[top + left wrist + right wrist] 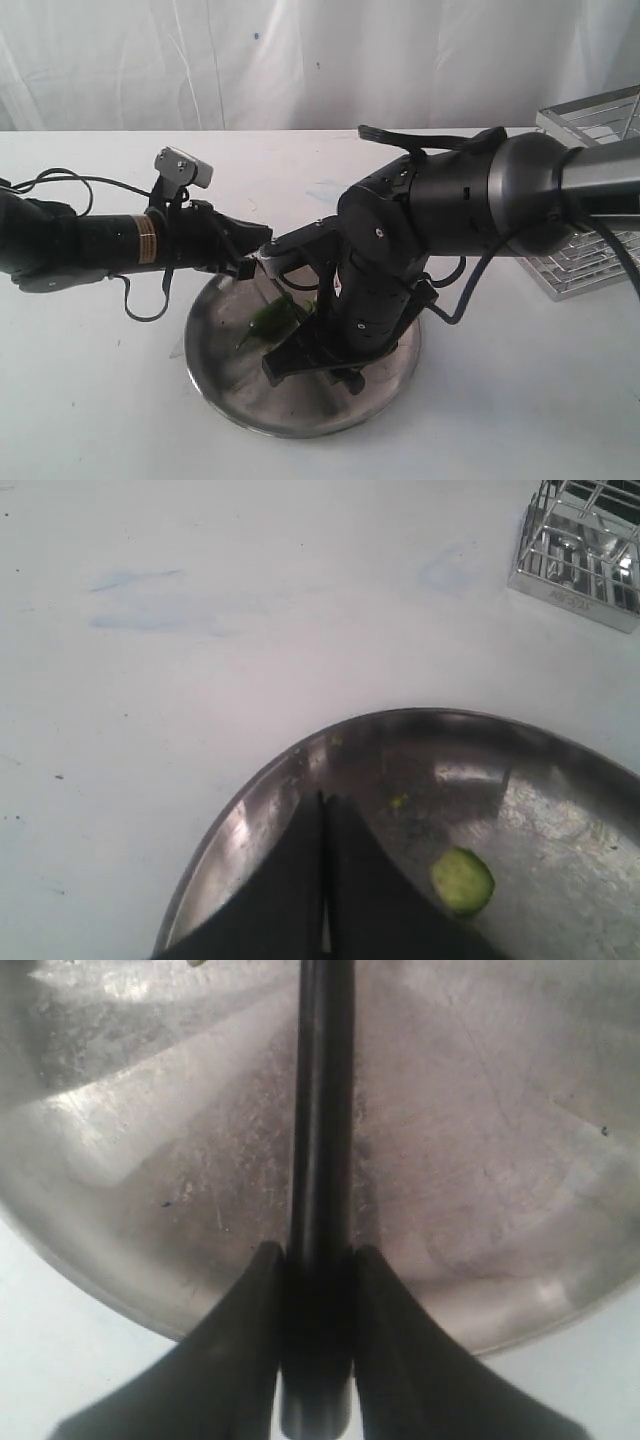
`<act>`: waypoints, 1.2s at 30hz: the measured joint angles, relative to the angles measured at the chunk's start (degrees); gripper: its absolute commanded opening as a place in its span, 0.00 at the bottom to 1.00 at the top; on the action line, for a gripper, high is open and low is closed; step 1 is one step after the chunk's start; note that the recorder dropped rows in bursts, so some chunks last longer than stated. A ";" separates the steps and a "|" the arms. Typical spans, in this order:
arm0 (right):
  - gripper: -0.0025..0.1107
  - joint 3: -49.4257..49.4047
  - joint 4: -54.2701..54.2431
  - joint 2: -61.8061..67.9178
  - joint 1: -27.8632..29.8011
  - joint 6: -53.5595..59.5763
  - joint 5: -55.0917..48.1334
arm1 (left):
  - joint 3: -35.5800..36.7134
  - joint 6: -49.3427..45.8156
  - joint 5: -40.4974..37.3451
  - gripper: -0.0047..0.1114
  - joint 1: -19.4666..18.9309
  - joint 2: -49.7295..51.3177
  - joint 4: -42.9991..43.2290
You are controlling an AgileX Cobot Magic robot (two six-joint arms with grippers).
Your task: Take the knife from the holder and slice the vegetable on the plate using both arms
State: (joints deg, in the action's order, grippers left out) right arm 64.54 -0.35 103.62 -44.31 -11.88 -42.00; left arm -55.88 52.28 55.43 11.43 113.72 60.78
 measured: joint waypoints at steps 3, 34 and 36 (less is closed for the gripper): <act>0.02 0.00 0.00 0.00 0.00 0.00 0.00 | -1.05 0.25 0.09 0.04 0.12 0.13 0.00; 0.02 -5.71 0.35 2.67 0.00 -0.10 7.13 | -2.65 -2.77 -8.16 0.04 3.33 6.79 -1.98; 0.02 -5.71 0.35 2.67 0.00 -0.10 7.50 | -2.65 -2.77 -8.16 0.04 3.33 6.79 -2.07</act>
State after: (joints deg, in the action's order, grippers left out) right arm 58.83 0.00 106.29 -44.31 -11.98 -34.50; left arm -58.53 49.51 47.27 14.76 120.50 58.70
